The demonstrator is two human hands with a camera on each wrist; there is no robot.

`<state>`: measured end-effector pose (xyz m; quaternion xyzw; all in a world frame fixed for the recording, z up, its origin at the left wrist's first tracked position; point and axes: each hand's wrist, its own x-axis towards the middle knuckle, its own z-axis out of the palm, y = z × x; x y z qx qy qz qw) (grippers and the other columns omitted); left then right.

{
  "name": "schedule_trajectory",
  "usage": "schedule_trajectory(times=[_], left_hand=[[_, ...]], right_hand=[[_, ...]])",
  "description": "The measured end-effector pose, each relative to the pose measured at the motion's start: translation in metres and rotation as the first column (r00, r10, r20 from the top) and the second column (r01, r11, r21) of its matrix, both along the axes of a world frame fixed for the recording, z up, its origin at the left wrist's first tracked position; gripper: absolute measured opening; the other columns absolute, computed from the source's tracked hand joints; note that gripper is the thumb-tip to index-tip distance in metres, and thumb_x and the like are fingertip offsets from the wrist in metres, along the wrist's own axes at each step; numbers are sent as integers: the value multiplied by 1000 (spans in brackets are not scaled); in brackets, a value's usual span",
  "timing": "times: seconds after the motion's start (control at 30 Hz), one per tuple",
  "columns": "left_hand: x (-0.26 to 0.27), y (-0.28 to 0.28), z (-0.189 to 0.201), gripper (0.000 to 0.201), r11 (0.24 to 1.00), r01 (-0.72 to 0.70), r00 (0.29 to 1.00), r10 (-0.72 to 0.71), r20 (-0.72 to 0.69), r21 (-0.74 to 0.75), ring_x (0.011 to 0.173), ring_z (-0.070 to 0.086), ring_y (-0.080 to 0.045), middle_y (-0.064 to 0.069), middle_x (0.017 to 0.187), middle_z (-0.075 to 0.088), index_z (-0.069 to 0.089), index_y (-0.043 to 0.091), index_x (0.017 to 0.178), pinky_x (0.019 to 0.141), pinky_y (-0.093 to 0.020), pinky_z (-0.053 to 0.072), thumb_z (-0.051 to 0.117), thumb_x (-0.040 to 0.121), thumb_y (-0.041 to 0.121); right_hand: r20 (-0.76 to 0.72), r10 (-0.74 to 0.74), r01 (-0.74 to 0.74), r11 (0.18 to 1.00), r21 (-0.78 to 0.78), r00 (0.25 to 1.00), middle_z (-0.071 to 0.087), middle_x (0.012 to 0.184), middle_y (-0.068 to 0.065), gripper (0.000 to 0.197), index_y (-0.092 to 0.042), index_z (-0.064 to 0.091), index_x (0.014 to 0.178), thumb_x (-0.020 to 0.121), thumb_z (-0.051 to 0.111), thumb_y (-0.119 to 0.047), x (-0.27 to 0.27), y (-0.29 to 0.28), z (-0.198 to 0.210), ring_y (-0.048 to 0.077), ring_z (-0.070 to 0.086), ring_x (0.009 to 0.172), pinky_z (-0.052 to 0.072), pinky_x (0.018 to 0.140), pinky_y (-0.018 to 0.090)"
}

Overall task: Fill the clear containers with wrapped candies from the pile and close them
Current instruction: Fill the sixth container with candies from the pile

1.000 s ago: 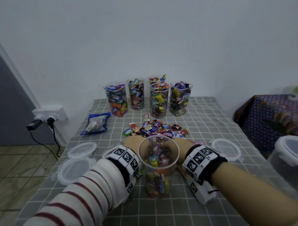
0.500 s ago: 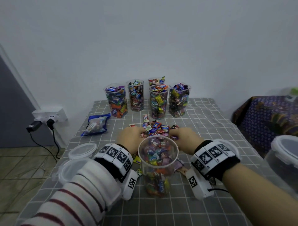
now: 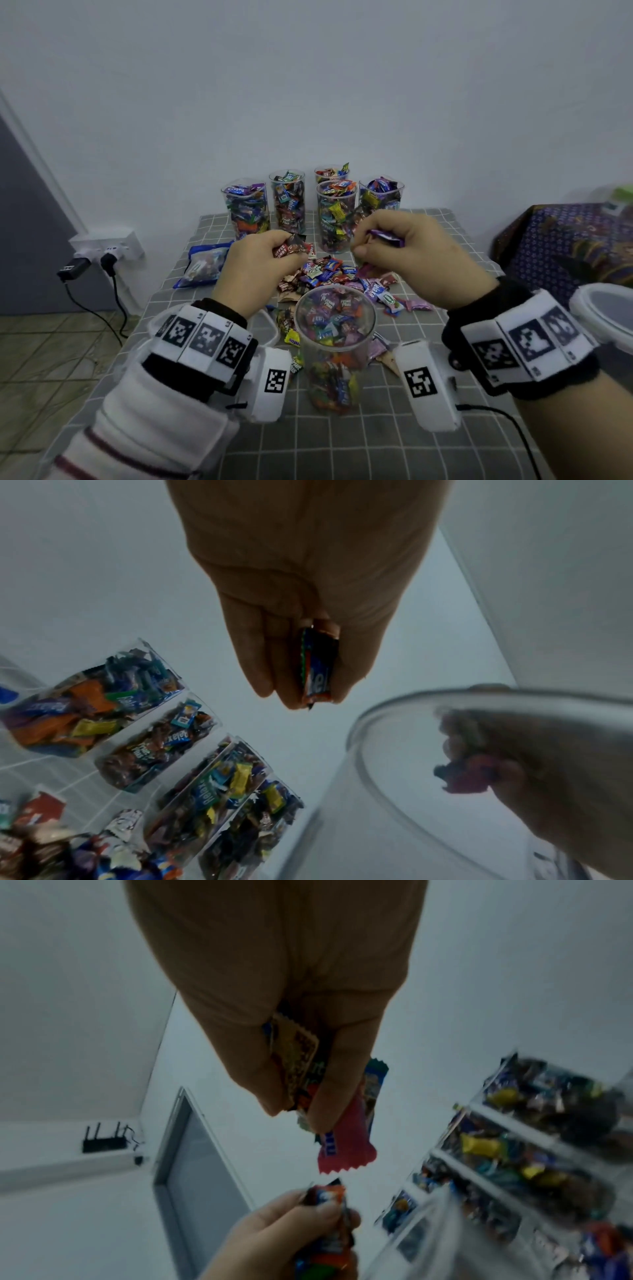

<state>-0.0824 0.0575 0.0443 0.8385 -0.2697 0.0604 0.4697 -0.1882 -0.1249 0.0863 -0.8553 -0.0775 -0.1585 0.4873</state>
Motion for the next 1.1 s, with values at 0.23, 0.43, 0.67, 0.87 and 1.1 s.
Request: schedule_trajectory(times=[0.23,0.43,0.67,0.87,1.1], left_hand=[[-17,1,4,13,988,77,995,-85,-53,-133,73,65,-24,0,72,69,71,23,78,76,-52,53,69,71,34],[-22,3,5,35,978,105,992,-117,-53,-180,77,64,-35,-10,74,69,69,19,80,76,-57,51,64,64,49],[-29,2,4,11,980,103,989,-119,-87,-172,68,61,-20,-3,70,67,71,18,80,76,-54,51,70,75,28],[-37,3,4,3,978,136,983,-154,-104,-160,77,67,-22,-4,78,72,72,20,84,78,-49,53,72,82,17],[-53,-3,0,11,962,274,962,-274,-21,-4,79,67,-10,6,82,71,71,25,91,76,-43,54,71,81,22]], right_hand=[[-190,184,-184,983,18,964,62,74,-5,19,-18,63,77,86,61,-2,-6,24,-15,11,62,68,56,66,27],[-216,90,-147,953,-264,972,59,74,-15,14,-25,65,83,84,64,-11,-5,32,-20,-2,57,60,47,64,14],[-67,-29,6,946,-323,997,65,93,-3,12,-18,70,94,84,65,-16,-7,33,-26,10,61,87,48,83,31],[-47,-132,136,987,81,990,54,120,-15,58,-41,49,116,63,69,-55,-22,27,-61,2,51,114,44,99,32],[-160,130,-38,876,481,978,52,124,-9,82,-25,32,131,69,78,0,-35,41,-98,-13,57,102,45,79,6]])
